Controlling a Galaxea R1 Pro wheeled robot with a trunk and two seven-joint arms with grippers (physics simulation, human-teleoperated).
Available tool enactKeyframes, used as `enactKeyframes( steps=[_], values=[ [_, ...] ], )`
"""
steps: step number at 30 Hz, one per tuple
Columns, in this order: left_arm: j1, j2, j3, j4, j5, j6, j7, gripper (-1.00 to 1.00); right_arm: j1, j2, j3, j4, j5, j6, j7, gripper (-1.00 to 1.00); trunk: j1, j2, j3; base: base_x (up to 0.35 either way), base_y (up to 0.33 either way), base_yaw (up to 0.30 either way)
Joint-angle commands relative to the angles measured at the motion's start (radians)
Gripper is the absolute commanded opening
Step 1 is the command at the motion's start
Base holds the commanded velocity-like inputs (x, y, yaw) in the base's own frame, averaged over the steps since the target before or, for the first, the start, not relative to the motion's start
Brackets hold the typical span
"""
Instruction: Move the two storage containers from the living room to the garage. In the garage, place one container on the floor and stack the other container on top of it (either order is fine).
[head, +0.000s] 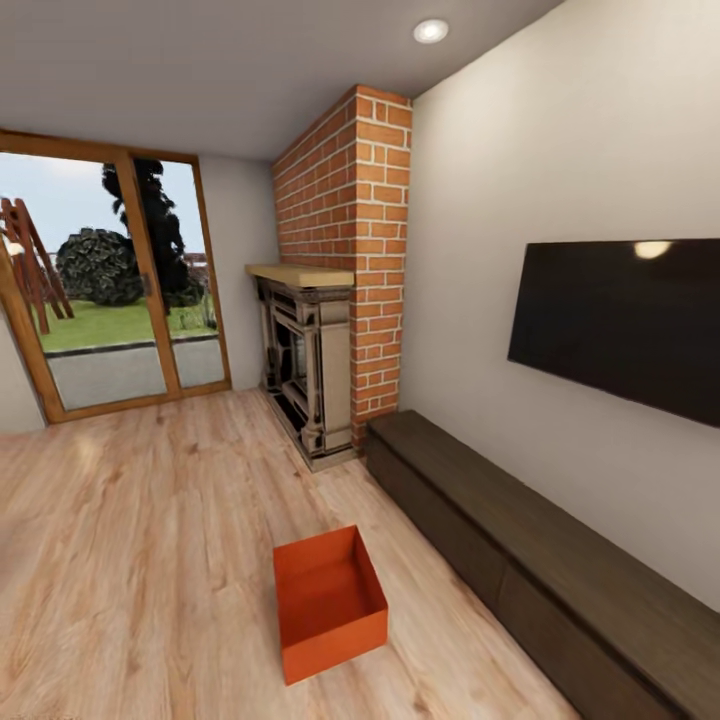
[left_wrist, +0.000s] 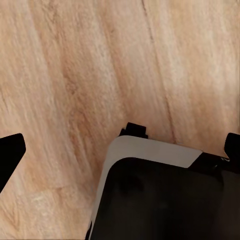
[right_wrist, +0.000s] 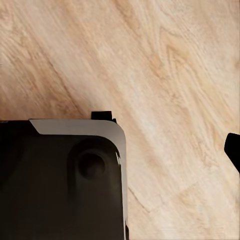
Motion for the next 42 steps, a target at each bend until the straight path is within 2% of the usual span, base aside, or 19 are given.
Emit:
enactKeyframes(
  steps=[1, 9, 26, 33, 42],
  values=[
    [-0.001, 0.0, -0.009, 0.001, 0.009, -0.003, 0.003, 1.0, -0.001, 0.0, 0.008, 0.002, -0.007, -0.004, -0.001, 1.0, 0.001, -0.001, -0.001, 0.288, -0.155, 0.266],
    [-0.001, 0.0, -0.009, 0.001, 0.009, -0.003, 0.003, 1.0, -0.001, 0.0, 0.008, 0.002, -0.007, -0.004, -0.001, 1.0, 0.001, -0.001, -0.001, 0.287, -0.157, 0.214],
    [-0.001, 0.001, -0.009, 0.001, 0.009, -0.003, 0.003, 1.0, -0.001, -0.001, 0.008, 0.002, -0.007, -0.003, 0.001, 1.0, 0.001, -0.001, -0.001, 0.29, -0.151, 0.01],
    [-0.001, 0.001, -0.009, 0.001, 0.009, -0.003, 0.003, 1.0, -0.001, 0.0, 0.008, 0.003, -0.007, -0.004, 0.0, 1.0, 0.001, -0.001, -0.001, 0.317, -0.023, 0.047],
    [-0.001, 0.001, -0.008, 0.001, 0.01, -0.004, 0.003, 1.0, -0.001, 0.0, 0.008, 0.002, -0.008, -0.004, -0.001, 1.0, 0.001, -0.001, -0.001, 0.321, 0.0, 0.245]
  ],
)
